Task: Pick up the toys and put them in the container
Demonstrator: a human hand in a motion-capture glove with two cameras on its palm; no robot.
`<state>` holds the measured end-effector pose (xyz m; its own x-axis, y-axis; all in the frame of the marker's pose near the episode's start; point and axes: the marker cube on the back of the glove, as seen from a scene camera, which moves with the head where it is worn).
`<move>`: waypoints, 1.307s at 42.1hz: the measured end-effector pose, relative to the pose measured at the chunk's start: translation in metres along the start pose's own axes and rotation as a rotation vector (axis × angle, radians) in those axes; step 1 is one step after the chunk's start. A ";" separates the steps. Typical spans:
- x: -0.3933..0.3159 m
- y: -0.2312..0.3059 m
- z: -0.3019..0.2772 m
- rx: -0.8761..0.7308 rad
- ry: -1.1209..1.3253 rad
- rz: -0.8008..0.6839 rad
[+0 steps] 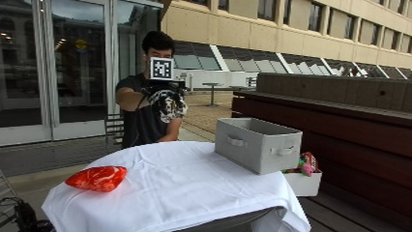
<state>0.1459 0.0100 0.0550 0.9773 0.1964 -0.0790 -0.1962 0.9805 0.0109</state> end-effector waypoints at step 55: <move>-0.366 0.069 -0.102 0.087 -0.054 -0.476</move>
<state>-0.2339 0.0052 -0.0172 0.9602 -0.2759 -0.0432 0.2784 0.9579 0.0700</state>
